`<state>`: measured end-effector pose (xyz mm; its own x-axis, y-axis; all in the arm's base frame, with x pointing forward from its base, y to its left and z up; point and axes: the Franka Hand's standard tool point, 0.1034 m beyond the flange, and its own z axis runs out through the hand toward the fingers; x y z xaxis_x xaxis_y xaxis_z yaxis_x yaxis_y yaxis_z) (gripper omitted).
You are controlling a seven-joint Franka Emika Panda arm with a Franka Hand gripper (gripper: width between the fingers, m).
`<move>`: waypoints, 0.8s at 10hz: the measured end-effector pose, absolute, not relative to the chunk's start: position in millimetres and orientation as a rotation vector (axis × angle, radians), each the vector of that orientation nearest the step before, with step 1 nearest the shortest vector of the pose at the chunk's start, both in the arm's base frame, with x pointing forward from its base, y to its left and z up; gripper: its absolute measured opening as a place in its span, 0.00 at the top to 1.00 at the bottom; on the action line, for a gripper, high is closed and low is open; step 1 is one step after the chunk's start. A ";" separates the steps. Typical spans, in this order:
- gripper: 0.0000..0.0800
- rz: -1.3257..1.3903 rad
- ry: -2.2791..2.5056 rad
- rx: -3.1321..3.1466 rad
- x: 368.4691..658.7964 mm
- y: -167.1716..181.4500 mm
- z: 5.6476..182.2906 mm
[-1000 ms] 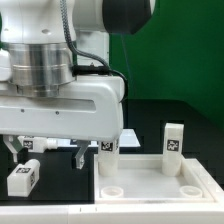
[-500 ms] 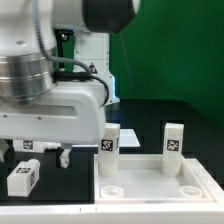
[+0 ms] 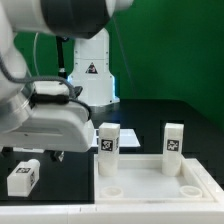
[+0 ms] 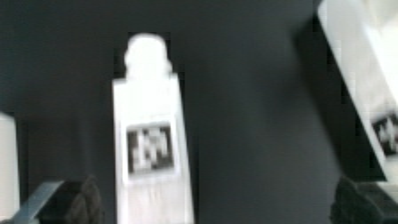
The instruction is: Assemble square table
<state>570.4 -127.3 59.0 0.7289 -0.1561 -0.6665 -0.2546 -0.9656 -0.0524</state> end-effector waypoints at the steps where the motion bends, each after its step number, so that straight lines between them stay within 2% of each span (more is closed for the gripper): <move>1: 0.19 1.131 0.293 -2.737 570.4 -142.9 55.2; 2: 0.19 1.110 0.294 -2.743 577.2 -148.9 49.3; 5: 0.19 1.094 0.299 -2.743 567.7 -144.9 54.0; 8: 0.19 1.061 0.235 -2.751 572.2 -138.1 44.9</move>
Offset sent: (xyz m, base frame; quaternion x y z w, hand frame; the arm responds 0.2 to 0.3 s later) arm 0.0000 0.0000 0.0000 0.0000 0.0000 0.0000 1.0000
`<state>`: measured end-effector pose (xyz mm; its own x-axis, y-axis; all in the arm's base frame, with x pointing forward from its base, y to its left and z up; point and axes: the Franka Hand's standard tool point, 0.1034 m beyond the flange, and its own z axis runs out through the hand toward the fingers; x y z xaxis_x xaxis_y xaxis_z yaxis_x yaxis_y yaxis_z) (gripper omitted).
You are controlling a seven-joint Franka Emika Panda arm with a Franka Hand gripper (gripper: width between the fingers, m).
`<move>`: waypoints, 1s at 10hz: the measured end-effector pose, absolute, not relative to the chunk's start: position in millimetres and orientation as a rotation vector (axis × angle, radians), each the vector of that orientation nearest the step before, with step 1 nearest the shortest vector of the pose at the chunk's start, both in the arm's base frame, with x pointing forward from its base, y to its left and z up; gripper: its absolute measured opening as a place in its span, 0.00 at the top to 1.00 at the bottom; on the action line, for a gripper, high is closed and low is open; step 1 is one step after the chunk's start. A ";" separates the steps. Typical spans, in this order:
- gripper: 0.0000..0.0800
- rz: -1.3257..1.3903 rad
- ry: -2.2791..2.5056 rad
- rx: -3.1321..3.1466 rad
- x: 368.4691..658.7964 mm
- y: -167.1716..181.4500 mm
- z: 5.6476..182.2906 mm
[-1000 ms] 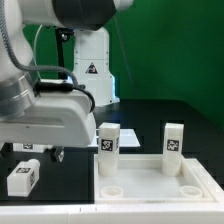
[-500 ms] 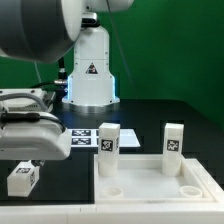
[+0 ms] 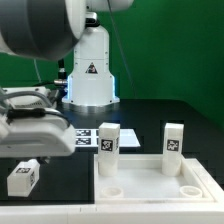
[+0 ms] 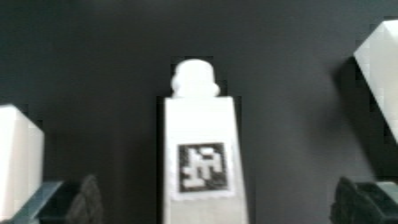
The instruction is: Assemble square table
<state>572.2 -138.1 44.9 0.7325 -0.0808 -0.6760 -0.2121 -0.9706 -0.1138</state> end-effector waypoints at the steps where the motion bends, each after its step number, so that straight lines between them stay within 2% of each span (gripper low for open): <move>1: 0.19 1.033 0.207 -2.758 575.2 -133.7 39.3; 4: 0.19 1.076 0.368 -2.742 560.1 -143.9 22.6; 7: 0.19 1.082 0.367 -2.742 559.3 -143.8 21.7; 10: 0.19 1.242 0.427 -2.668 542.3 -132.2 21.3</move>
Offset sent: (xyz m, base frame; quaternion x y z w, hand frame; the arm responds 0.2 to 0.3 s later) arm -0.0216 -0.0067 -0.0206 0.0573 -0.0391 0.1167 0.9907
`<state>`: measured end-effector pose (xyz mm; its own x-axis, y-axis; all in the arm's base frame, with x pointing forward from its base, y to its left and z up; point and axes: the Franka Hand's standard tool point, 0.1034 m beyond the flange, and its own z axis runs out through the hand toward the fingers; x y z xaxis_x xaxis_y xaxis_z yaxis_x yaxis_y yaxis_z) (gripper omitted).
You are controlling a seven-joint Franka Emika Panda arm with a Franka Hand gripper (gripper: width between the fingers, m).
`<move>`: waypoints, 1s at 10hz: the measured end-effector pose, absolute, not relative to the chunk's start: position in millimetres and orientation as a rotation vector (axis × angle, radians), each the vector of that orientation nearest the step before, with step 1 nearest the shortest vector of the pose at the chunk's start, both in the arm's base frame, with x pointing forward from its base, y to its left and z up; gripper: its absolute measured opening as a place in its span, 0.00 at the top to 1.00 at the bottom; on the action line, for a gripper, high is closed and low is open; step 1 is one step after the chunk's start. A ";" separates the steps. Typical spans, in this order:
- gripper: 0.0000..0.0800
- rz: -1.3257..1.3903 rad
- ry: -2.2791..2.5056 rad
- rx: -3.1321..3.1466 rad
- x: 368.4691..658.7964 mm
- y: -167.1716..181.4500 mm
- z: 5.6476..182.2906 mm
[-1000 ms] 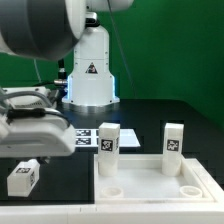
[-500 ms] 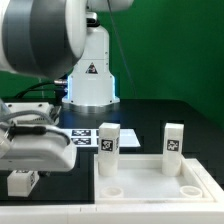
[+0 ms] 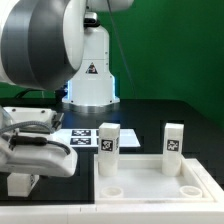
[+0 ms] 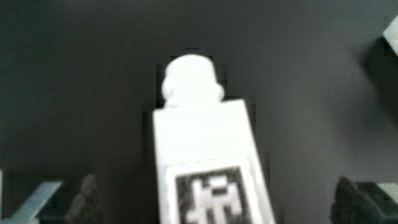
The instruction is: Assemble square table
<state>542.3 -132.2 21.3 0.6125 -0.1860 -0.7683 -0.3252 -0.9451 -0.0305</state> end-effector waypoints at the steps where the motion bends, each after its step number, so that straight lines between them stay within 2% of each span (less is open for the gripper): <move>1: 0.19 1.328 0.439 -2.628 538.5 -127.2 26.6; 3: 0.19 1.265 0.417 -2.664 546.2 -124.7 33.1; 6: 0.19 1.272 0.424 -2.658 543.1 -125.2 31.8; 10: 0.19 1.337 0.484 -2.621 531.1 -132.3 15.1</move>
Offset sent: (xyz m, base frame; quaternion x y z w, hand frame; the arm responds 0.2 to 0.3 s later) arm 0.0000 0.0000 0.0000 0.0000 0.0000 0.0000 1.0000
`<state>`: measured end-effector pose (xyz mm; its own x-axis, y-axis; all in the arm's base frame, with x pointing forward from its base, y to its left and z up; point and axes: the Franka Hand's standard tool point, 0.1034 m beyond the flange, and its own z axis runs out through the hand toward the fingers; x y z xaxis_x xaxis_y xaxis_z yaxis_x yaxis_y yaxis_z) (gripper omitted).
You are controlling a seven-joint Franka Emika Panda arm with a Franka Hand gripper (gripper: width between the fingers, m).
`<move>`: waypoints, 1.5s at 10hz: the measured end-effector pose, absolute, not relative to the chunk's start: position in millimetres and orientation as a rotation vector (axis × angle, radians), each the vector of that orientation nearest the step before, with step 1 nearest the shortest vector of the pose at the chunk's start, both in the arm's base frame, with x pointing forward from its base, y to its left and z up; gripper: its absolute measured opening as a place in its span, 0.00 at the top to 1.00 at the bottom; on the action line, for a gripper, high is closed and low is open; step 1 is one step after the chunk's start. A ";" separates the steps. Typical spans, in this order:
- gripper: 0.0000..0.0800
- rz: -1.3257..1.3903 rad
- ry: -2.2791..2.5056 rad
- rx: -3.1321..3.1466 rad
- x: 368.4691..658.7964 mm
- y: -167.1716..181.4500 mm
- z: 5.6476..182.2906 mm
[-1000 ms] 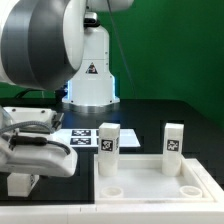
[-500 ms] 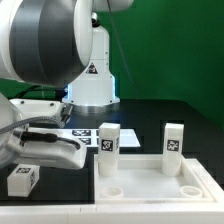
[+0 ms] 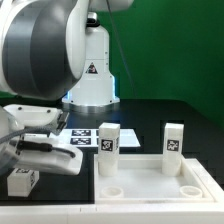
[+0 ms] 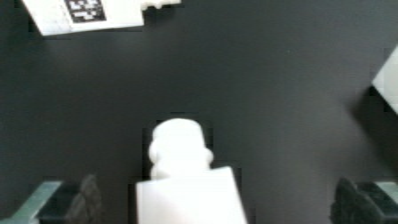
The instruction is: Assemble square table
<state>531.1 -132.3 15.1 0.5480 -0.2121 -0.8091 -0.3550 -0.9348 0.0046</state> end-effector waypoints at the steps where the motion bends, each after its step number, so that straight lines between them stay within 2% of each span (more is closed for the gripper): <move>1: 0.19 1.342 0.498 -2.619 528.8 -132.3 12.4; 3: 0.19 1.353 0.508 -2.617 526.8 -132.4 9.0; 4: 0.35 1.354 0.508 -2.616 526.7 -132.5 8.8; 5: 0.35 1.354 0.509 -2.616 526.5 -132.5 8.7; 6: 0.52 1.355 0.509 -2.616 526.4 -132.5 8.5; 7: 0.65 1.355 0.509 -2.616 526.3 -132.5 8.5; 9: 0.64 1.318 0.497 -2.643 533.6 -130.4 14.0; 11: 0.64 1.236 0.458 -2.691 554.5 -117.5 39.4; 12: 0.64 1.038 0.406 -2.801 582.4 -109.1 59.3; 13: 0.64 0.885 0.334 -2.876 589.6 -98.6 77.3; 15: 0.64 0.699 0.311 -2.937 586.2 -97.7 74.8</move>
Offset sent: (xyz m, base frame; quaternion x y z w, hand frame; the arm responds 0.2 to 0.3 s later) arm 0.0000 0.0000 0.0000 0.0000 0.0000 0.0000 1.0000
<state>586.2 -97.7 74.8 0.8733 -0.1730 -0.4554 -0.2219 -0.9735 -0.0557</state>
